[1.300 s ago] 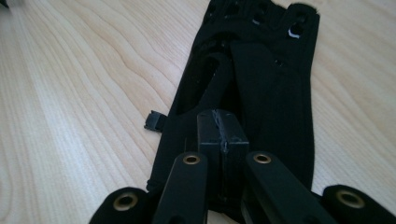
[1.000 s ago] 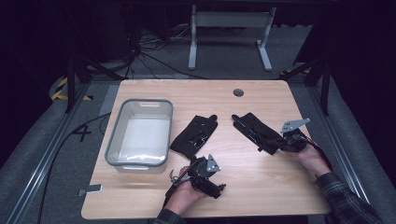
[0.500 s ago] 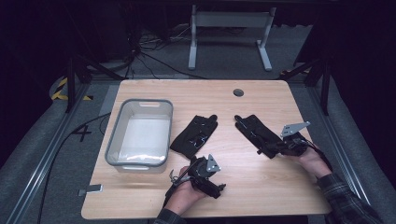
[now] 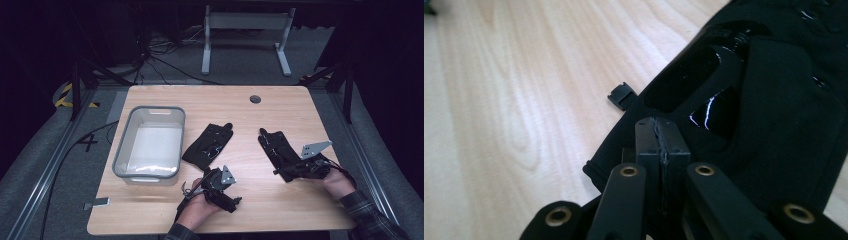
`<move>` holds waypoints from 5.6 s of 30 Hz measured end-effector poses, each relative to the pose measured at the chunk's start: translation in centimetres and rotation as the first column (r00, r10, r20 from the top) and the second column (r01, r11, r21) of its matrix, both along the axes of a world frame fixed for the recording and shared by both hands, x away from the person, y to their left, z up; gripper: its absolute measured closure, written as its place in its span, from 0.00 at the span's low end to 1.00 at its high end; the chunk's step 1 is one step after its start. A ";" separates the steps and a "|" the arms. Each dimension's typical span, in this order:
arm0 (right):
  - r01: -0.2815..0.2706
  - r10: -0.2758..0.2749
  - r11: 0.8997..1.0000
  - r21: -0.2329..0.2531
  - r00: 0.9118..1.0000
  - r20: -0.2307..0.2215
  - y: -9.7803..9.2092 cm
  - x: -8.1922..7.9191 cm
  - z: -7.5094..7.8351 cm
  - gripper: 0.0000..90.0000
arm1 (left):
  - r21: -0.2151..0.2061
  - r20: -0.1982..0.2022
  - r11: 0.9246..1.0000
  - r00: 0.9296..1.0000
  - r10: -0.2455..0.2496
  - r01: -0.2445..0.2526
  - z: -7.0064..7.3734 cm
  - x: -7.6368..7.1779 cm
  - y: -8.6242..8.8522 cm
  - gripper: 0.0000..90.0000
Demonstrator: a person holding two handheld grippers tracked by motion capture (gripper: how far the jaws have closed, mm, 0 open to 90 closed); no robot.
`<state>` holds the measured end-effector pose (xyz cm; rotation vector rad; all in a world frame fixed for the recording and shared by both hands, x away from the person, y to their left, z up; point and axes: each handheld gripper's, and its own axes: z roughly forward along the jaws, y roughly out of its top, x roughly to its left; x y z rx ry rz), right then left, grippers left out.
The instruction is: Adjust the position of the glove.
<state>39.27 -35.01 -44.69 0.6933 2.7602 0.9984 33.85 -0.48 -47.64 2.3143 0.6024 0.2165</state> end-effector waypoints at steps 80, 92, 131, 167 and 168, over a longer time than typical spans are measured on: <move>0.263 -0.268 0.963 0.052 0.958 0.104 -7.5 -4.0 0.1 0.45 | 0.001 0.001 1.000 1.000 0.010 -0.010 0.0 -0.1 0.0 0.00; 0.354 -0.358 0.934 0.051 0.929 0.094 -9.2 -3.6 -1.4 0.17 | 0.016 -0.012 0.998 0.998 0.055 -0.055 0.8 0.2 0.7 0.23; 0.342 -0.349 0.937 0.075 0.931 0.108 -8.9 -3.8 -2.0 0.07 | 0.060 0.002 0.940 0.942 0.336 -0.336 4.2 10.0 -0.1 1.00; 0.342 -0.349 0.936 0.076 0.931 0.108 -8.9 -3.8 -2.0 0.07 | 0.010 -0.137 0.996 0.987 0.085 -0.084 2.5 6.5 -6.2 1.00; 0.343 -0.349 0.936 0.076 0.931 0.108 -8.9 -3.8 -2.0 0.07 | 0.011 -0.138 0.997 0.988 0.074 -0.073 2.5 6.3 -6.5 1.00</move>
